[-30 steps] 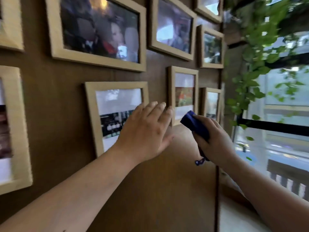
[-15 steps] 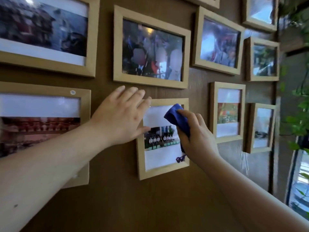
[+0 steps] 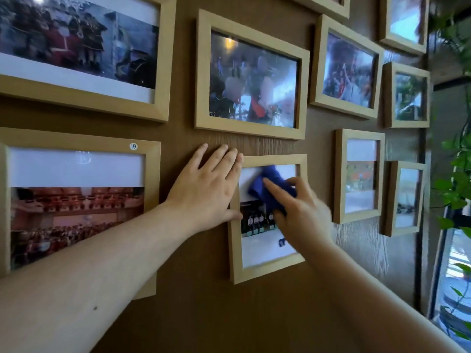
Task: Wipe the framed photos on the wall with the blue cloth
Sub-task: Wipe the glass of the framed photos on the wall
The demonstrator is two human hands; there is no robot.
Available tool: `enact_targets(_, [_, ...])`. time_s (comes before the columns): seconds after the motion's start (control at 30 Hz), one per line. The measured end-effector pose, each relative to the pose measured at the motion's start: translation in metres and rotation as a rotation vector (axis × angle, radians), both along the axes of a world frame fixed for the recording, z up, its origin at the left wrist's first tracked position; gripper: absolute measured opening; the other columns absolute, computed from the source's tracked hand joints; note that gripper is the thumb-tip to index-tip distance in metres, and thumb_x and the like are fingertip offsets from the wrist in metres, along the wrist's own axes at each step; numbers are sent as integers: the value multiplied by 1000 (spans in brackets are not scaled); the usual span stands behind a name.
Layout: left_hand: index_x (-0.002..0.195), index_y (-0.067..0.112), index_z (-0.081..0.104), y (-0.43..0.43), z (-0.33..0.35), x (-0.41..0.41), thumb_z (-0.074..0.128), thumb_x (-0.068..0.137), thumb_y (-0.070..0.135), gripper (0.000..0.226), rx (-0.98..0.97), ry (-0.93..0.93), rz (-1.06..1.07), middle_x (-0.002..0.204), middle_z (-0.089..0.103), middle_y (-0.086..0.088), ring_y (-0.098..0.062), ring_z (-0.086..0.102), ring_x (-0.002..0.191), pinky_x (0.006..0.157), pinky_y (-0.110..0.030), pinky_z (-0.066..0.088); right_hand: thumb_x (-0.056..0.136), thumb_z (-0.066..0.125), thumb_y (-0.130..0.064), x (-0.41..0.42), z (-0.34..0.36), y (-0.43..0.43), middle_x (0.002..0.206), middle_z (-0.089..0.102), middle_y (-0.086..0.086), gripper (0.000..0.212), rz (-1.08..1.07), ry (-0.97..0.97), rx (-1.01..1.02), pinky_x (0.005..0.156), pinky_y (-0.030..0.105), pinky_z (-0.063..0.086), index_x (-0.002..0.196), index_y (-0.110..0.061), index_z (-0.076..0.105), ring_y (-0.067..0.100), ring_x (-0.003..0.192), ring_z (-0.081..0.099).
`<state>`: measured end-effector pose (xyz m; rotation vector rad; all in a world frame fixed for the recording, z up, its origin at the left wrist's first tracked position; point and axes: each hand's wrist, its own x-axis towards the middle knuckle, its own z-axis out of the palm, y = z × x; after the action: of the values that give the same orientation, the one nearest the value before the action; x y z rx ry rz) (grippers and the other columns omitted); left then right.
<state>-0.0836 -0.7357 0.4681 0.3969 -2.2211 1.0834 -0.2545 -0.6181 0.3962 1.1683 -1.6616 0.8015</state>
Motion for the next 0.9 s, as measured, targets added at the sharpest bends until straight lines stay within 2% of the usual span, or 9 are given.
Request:
enact_targets(0.17, [150, 17, -1, -7, -2, -2, 42, 77, 76, 103, -7, -7, -35, 160, 7, -13, -29, -1, 147, 118, -54, 1, 78, 65, -19, -24, -4, 12, 107, 52, 6, 56, -158, -191, -74, 51, 34, 46, 131, -30, 51, 28, 79, 56])
enact_targets(0.23, [150, 20, -2, -8, -2, -4, 42, 77, 76, 102, -7, -7, -46, 160, 7, -14, -30, -1, 147, 118, -55, 0, 81, 63, -23, -14, -6, 6, 110, 52, 6, 55, -125, -203, -72, 51, 35, 50, 133, -27, 49, 24, 75, 56])
enact_targets(0.3, [150, 21, -2, -9, -2, -5, 44, 76, 76, 103, -4, -3, -58, 160, 7, -14, -30, -1, 147, 117, -56, -1, 82, 60, -26, 6, -9, -2, 112, 52, 6, 55, -9, -159, -51, 50, 32, 50, 135, -25, 46, 17, 72, 53])
enact_targets(0.37, [149, 21, -6, -11, -2, -5, 45, 74, 76, 106, -5, -10, -66, 160, 4, -14, -31, -4, 146, 117, -56, -2, 81, 58, -28, 26, -14, -11, 111, 52, 6, 55, 74, -51, 6, 48, 24, 41, 135, -24, 45, 10, 70, 46])
enact_targets(0.47, [147, 20, -12, -13, -3, -5, 45, 72, 79, 111, -12, -21, -62, 160, -2, -15, -31, -8, 146, 117, -57, -4, 77, 66, -23, 27, -18, -13, 107, 53, 7, 59, 74, 15, 24, 47, 22, 35, 133, -25, 49, 13, 68, 48])
enact_targets(0.57, [147, 19, -11, -13, -4, -6, 44, 71, 81, 113, -11, -14, -51, 160, -2, -16, -32, -8, 146, 116, -58, -3, 75, 69, -19, 5, -22, 2, 104, 55, 7, 56, -25, -45, 7, 46, 28, 45, 129, -28, 55, 22, 69, 56])
enact_targets(0.63, [148, 18, -9, -12, -4, -6, 44, 70, 82, 114, -8, -15, -42, 160, -2, -16, -32, -8, 146, 116, -59, -3, 80, 65, -20, -11, -26, 11, 107, 52, 6, 55, -105, -180, -17, 50, 39, 51, 132, -31, 52, 26, 78, 56])
enact_targets(0.7, [148, 18, -8, -12, -5, -8, 43, 70, 82, 114, -13, -11, -31, 160, -2, -17, -33, -8, 146, 116, -59, -4, 83, 62, -22, -16, -31, 15, 109, 50, 7, 55, -130, -264, -21, 54, 42, 52, 135, -31, 48, 27, 83, 56])
enact_targets(0.9, [149, 17, -5, -11, -5, -8, 46, 72, 78, 111, -15, -8, -43, 160, 1, -17, -33, -6, 146, 116, -59, -3, 83, 56, -34, 22, -46, 2, 113, 50, 4, 55, 41, -41, 217, 50, 26, 42, 136, -28, 41, 14, 74, 50])
